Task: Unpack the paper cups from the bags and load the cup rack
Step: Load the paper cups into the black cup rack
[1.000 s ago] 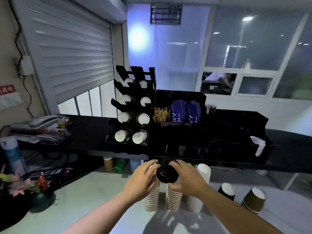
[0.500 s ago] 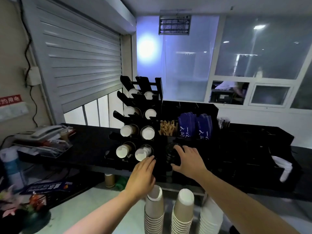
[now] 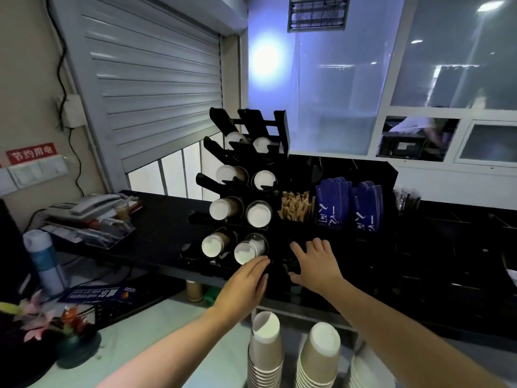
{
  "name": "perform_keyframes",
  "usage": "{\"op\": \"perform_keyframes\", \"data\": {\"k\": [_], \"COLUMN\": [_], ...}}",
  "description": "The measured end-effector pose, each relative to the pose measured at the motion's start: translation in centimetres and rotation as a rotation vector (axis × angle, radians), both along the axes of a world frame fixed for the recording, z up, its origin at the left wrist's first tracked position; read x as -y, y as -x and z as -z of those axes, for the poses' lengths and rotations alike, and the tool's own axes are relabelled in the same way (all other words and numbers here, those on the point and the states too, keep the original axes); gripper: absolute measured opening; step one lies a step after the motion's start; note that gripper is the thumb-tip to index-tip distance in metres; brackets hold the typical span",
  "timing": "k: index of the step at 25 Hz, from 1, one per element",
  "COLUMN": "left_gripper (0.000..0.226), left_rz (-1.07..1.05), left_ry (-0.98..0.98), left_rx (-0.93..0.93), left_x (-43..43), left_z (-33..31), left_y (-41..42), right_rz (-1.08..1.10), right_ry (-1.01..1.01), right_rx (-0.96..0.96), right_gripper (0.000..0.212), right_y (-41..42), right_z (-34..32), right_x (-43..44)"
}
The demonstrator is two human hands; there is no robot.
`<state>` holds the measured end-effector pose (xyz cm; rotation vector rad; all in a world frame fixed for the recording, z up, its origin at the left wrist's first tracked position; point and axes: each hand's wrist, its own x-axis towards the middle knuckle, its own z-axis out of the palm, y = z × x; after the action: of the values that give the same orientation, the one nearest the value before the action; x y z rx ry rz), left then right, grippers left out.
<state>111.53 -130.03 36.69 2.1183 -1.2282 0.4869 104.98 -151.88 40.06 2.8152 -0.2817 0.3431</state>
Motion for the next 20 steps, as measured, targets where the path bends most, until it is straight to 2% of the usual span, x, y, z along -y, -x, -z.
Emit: {"op": "perform_keyframes", "data": {"k": [10,16,20], "left_gripper": [0.041,0.041,0.040], "left_rz": [0.023,0.017,0.018], "left_ry": [0.015,0.002,0.003], "left_rx": [0.097,0.150,0.166], "left_x": [0.0,-0.2,-0.2], "left_z": [0.7,0.6,0.8], "left_y": [-0.6,-0.8,-0.9], "right_rz": [0.042,-0.115,-0.131], "right_ry": [0.033,-0.013,-0.013], "right_rx": [-0.104,-0.106,-0.141], "right_gripper": [0.070,0.058,0.057], "right_y": [-0.1,0.2,0.6], "right_z": [2.2,2.6,2.5], "right_x": [0.6,0.4,-0.3]}}
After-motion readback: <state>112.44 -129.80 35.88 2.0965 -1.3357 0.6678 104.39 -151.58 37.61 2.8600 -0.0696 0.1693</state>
